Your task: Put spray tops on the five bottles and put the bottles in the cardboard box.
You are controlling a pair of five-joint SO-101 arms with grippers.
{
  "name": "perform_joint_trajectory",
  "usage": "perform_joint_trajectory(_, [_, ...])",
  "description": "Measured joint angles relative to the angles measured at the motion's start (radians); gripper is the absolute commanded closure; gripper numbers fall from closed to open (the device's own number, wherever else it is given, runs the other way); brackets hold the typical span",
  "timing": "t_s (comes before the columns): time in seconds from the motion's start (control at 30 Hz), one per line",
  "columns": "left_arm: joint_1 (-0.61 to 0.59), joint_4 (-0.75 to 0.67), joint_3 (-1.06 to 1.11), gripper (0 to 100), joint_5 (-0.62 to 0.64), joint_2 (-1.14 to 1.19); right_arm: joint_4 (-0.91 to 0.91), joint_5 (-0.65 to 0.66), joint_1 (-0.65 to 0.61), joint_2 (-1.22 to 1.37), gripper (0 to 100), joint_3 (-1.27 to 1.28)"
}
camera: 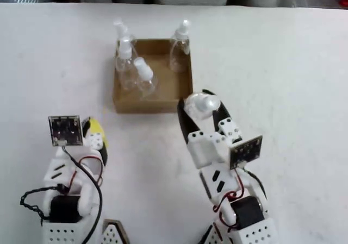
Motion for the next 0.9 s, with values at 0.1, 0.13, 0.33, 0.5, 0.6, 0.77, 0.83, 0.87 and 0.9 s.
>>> perform_joint_trajectory(0.1, [0.000,-0.003,0.035,98,0.000,0.000,0.000,0.025,0.011,0.012,98.2,-0.041])
perform_joint_trajectory(0.13, [0.000,-0.003,0.041,98,0.000,0.000,-0.006,0.034,0.012,0.034,98.2,-0.060])
perform_joint_trajectory(0.33, [0.000,-0.003,0.074,98,0.000,0.000,-0.129,0.041,0.012,0.262,98.2,-0.184])
perform_joint_trajectory(0.5, [0.000,-0.003,0.118,98,0.000,0.002,-0.256,0.044,0.014,0.500,98.2,-0.290])
perform_joint_trajectory(0.6, [0.000,-0.006,0.120,98,0.000,0.000,-0.325,0.044,0.014,0.644,98.2,-0.348])
perform_joint_trajectory(0.77, [0.000,-0.006,0.120,98,0.000,0.002,-0.442,0.044,0.014,0.873,98.2,-0.413])
perform_joint_trajectory(0.83, [0.000,-0.006,0.120,98,0.000,0.002,-0.482,0.044,0.014,0.956,98.2,-0.431])
perform_joint_trajectory(0.87, [0.000,-0.006,0.120,98,-0.005,0.002,-0.505,0.044,0.014,0.993,98.2,-0.439])
perform_joint_trajectory(0.9, [0.000,-0.006,0.120,98,-0.020,0.002,-0.528,0.044,0.014,1.033,98.2,-0.446])
